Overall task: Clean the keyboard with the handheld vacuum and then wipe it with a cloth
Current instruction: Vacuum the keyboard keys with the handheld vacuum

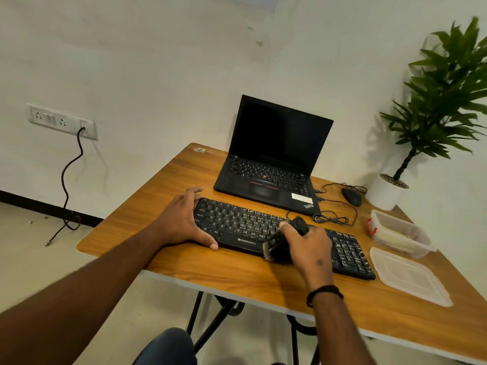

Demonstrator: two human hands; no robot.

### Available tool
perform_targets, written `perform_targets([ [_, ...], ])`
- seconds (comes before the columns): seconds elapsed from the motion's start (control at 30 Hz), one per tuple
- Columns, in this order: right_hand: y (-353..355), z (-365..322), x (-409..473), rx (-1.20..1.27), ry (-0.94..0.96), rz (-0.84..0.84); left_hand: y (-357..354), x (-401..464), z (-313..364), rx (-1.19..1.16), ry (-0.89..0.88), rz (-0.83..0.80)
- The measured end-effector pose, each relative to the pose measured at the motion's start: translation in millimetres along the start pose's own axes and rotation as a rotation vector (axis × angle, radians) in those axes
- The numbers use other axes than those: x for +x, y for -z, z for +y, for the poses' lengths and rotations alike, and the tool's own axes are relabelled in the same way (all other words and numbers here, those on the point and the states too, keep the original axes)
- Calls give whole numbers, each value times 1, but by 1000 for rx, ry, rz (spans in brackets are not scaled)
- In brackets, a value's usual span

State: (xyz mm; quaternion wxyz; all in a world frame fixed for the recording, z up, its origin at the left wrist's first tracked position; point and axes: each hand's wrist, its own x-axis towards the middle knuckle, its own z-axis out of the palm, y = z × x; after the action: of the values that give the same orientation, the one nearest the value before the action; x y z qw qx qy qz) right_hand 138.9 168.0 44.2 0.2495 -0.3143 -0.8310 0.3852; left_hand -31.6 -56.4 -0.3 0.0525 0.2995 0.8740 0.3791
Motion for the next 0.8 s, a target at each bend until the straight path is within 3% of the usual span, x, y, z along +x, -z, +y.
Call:
perform_targets([
  [0.33,-85,-51,-39,-29,178,-17,0,1,2,19,19,-4],
  [0.53,-50,-29,-18,-86,109,-58,0,0,3,11,13,-3],
  [0.8,-18,-4,-6,-107,-2,95,1,-2,4,16,17,-7],
])
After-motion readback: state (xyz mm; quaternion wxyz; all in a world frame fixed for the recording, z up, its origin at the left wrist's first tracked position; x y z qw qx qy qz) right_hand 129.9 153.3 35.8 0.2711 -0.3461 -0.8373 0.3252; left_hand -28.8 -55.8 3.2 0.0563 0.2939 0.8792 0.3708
